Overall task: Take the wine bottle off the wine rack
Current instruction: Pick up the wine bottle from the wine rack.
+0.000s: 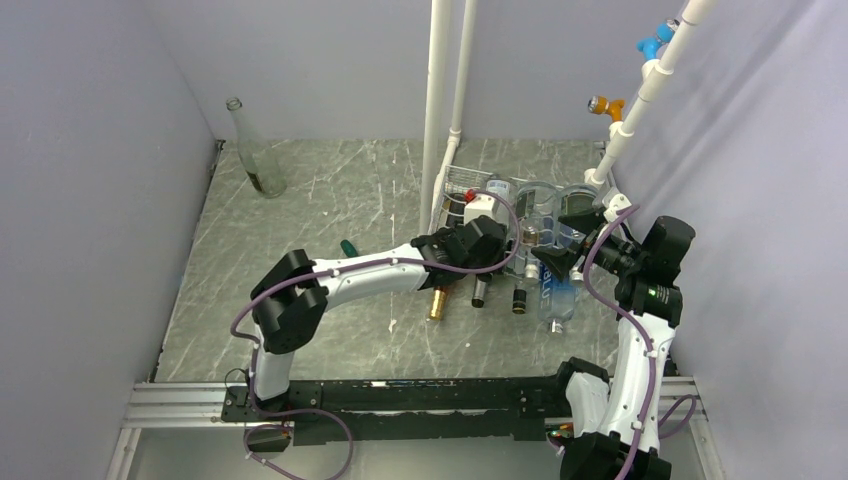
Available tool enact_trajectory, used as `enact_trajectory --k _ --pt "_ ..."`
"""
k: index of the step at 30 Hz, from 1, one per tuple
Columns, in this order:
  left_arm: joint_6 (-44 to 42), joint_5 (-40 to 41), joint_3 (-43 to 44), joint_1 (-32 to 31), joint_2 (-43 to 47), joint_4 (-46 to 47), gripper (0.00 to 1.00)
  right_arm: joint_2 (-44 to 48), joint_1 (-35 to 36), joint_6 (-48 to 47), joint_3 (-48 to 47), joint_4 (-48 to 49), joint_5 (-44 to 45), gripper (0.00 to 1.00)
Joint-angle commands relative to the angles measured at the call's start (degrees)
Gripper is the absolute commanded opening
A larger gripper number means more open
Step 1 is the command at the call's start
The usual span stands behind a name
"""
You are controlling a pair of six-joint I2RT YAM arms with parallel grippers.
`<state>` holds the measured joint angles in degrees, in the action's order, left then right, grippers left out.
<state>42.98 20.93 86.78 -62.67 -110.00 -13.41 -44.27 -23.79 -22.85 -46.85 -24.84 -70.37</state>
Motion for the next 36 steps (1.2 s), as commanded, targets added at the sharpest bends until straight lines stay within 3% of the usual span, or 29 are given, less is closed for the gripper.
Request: enact_trajectory --k 1,10,19,27,36 --pt "0.73 0.87 3.57 -0.12 -1.10 1.41 0.62 0.01 0.06 0.20 -1.14 0.33 -0.29 1.00" --pt "0.81 0.84 4.14 -0.09 -2.22 1.88 0.52 0.15 0.08 0.09 -1.14 0.32 -0.30 1.00" --pt "-0.60 1.78 1.68 -0.12 0.93 3.96 0.00 -0.05 0.16 -0.26 -1.31 -0.21 -0.29 1.00" --pt "-1.69 6.79 -7.18 -0.60 8.66 10.81 0.00 -0.11 0.06 -0.13 -1.06 0.04 -0.38 1.00" --pt "-2.01 8.73 -10.82 -1.10 11.35 16.59 0.00 -0.20 0.06 -0.18 -0.96 0.06 -0.34 1.00"
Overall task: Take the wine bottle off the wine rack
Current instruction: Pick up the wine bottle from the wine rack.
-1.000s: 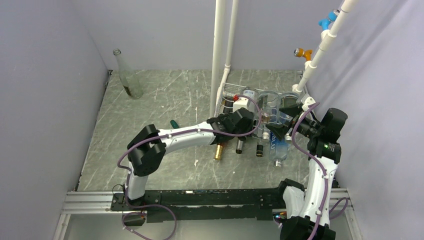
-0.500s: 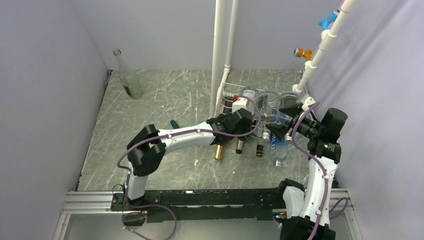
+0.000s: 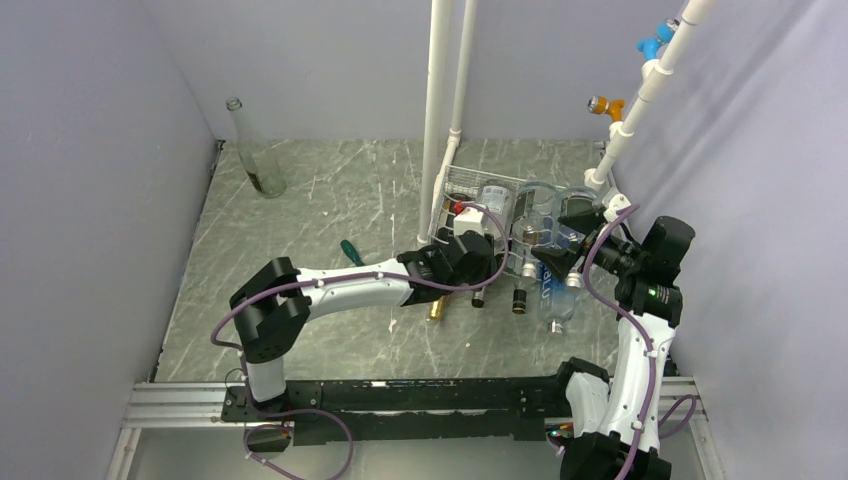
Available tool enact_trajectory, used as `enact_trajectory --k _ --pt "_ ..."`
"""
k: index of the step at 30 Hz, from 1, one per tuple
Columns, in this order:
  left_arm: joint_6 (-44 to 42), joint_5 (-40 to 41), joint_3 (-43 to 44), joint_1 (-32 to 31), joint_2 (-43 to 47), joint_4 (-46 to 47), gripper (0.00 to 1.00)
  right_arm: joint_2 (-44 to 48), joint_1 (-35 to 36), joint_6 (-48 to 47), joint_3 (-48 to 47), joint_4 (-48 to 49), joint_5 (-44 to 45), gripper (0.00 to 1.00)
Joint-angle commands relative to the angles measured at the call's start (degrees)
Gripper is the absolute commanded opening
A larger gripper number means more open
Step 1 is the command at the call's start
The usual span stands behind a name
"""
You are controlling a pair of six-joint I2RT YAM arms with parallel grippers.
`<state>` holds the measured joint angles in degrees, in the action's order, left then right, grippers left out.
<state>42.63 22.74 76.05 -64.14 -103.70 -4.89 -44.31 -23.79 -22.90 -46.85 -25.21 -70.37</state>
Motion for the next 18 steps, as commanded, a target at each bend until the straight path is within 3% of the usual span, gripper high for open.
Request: enact_trajectory --k 1,18 --pt "-1.67 6.98 -0.40 0.32 5.30 8.48 0.00 -0.16 0.09 -0.13 -0.96 0.43 -0.37 1.00" --pt "-4.21 7.92 -2.80 0.05 8.09 12.98 0.00 -0.25 0.06 0.04 -0.79 0.60 -0.37 1.00"
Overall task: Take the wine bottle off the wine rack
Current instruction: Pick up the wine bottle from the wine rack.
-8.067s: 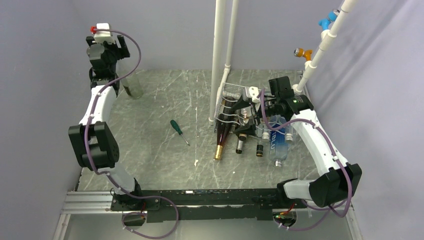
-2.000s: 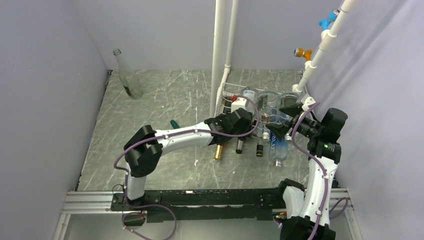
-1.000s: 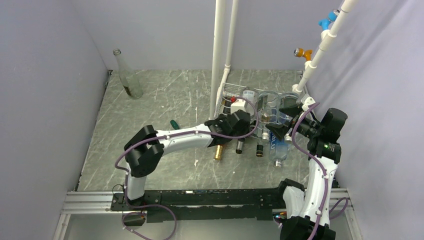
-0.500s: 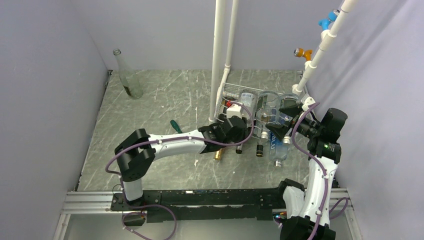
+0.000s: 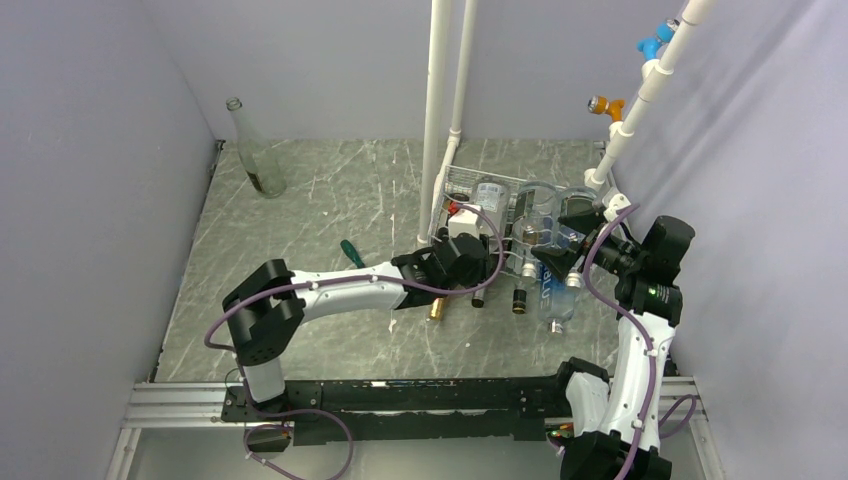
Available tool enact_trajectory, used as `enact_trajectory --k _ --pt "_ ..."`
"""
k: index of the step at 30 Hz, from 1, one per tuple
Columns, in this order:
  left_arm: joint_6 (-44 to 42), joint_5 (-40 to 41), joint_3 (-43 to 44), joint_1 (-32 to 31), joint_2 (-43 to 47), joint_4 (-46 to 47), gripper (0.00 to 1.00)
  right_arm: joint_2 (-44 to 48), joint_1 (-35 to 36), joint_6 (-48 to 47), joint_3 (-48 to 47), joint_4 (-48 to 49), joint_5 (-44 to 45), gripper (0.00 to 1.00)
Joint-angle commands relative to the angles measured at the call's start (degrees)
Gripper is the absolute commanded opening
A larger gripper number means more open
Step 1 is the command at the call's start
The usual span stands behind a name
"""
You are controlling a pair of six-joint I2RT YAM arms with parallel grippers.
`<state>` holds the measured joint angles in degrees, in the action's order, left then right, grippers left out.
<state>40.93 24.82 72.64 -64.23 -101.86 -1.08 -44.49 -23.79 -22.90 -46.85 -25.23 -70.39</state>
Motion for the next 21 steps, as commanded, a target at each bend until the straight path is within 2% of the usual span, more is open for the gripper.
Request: enact_trajectory --k 1,21 --pt "-2.62 5.66 0.36 0.15 6.54 9.48 0.00 -0.07 0.08 0.04 -0.79 0.62 -0.37 1.00" --pt "-6.28 1.80 -4.67 -0.20 12.30 15.43 0.00 -0.40 0.13 -0.13 -0.79 0.45 -0.74 1.00"
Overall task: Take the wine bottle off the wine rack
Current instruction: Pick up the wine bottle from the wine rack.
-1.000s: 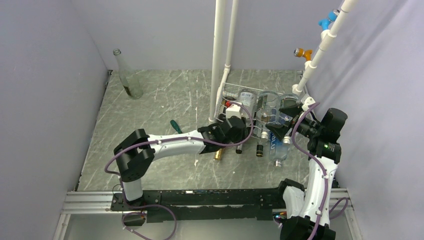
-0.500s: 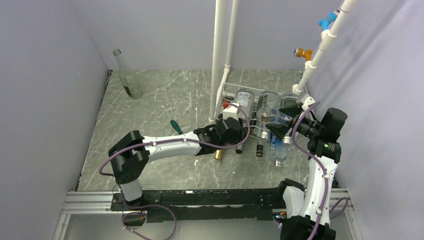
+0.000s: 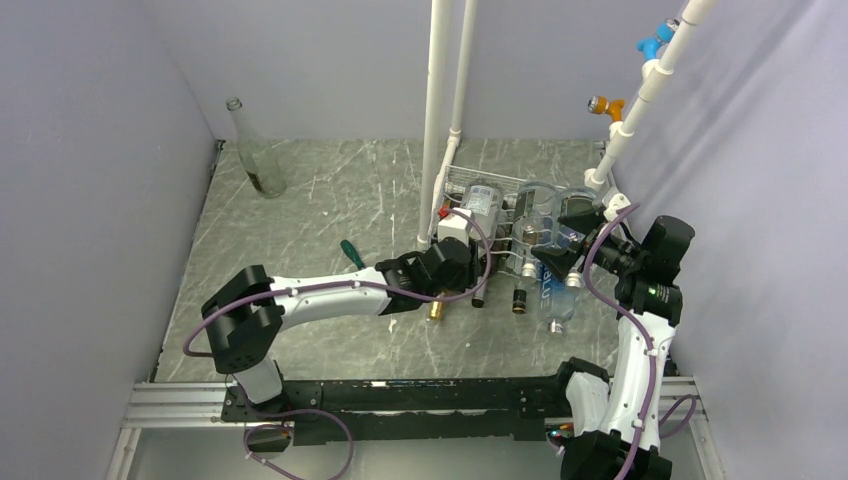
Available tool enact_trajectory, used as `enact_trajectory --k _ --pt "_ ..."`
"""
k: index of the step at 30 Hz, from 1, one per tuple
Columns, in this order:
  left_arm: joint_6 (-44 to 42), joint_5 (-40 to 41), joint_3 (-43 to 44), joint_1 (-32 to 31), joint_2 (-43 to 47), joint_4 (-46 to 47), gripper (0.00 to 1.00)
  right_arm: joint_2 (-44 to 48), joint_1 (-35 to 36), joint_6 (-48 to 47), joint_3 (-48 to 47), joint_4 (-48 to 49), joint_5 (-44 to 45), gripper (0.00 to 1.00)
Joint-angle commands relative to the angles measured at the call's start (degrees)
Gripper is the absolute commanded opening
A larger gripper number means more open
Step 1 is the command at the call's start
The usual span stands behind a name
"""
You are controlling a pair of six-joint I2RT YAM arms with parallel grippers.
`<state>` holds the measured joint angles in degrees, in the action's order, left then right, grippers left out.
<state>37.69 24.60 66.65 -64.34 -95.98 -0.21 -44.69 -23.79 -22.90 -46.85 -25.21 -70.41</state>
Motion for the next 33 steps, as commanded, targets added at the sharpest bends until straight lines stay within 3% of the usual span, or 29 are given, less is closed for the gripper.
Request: enact_trajectory --k 1,25,33 --pt "-3.29 1.57 0.85 -0.09 6.73 15.11 0.00 -0.22 0.14 -0.20 -0.79 0.43 -0.79 1.00" --pt "-5.08 -7.68 -9.90 -0.18 18.59 20.91 0.00 -0.06 0.06 -1.36 -0.41 -0.17 -1.57 1.00" --pt "-5.83 -11.69 -13.22 -0.12 23.85 18.39 0.00 0.04 -0.03 -3.41 -0.61 -1.86 -2.42 1.00"
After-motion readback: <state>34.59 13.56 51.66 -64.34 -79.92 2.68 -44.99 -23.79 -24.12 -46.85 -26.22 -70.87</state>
